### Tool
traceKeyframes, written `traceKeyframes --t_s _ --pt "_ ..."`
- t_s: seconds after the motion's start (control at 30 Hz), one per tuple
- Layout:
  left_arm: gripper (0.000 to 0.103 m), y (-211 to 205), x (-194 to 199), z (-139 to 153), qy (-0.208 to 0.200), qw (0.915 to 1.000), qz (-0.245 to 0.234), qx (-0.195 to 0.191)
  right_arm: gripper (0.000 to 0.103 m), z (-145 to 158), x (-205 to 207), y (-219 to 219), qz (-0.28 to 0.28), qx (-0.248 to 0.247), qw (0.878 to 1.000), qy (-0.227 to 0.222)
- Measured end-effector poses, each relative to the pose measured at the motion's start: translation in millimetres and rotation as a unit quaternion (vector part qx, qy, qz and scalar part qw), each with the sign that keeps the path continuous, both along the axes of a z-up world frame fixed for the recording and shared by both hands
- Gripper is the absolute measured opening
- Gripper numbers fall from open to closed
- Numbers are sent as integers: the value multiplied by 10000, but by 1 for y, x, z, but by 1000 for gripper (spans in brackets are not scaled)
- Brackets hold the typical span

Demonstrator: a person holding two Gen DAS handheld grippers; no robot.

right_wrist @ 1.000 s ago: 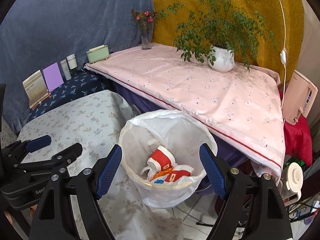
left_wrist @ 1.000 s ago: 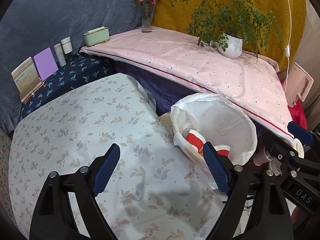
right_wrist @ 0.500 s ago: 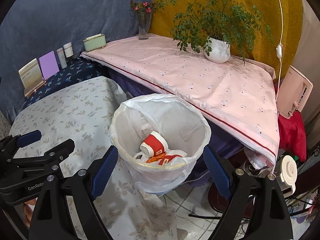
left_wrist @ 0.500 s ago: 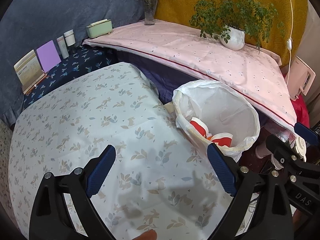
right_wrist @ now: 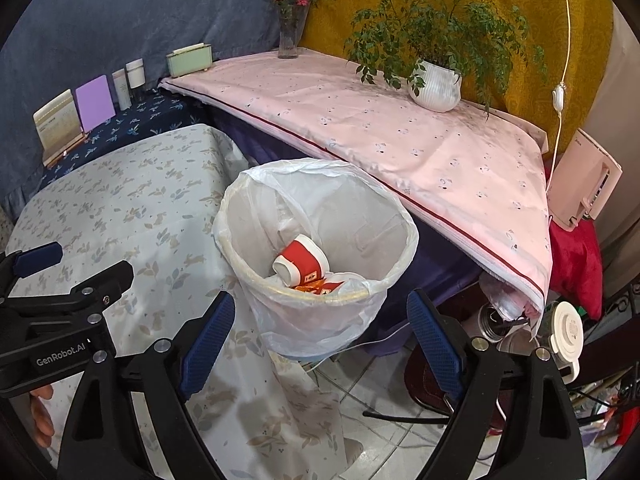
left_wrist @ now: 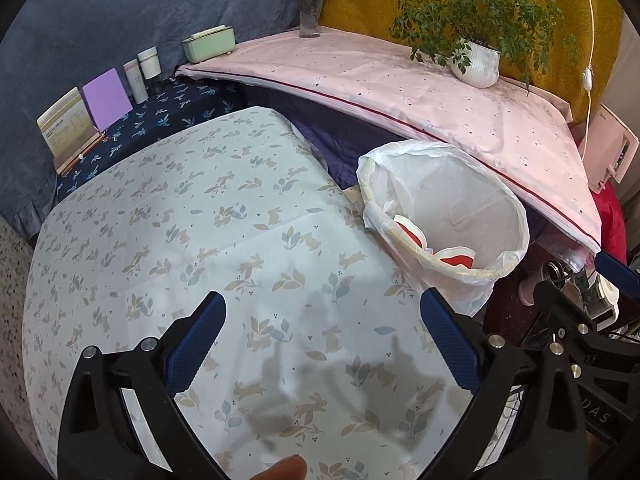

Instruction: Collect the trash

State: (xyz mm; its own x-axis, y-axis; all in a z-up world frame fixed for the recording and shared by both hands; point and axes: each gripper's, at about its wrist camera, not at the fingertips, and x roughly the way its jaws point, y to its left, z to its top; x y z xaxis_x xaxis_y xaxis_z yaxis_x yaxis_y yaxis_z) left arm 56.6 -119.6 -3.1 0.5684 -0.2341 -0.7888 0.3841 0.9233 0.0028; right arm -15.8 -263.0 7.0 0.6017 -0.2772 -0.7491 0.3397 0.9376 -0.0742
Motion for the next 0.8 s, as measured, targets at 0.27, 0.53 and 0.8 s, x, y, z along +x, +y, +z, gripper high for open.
traceKeyframes --t_s 0.27,0.53,0.8 --pt "93 2 -11 1 -85 9999 -15 68 84 -4 -8 0 -51 47 10000 11" --pt "93 1 -20 -7 -50 9998 -59 169 84 -6 -16 -2 -119 84 9999 29" --pt "93 -5 -27 -6 -132 9996 -112 236 84 -8 -16 -1 -112 124 9999 40"
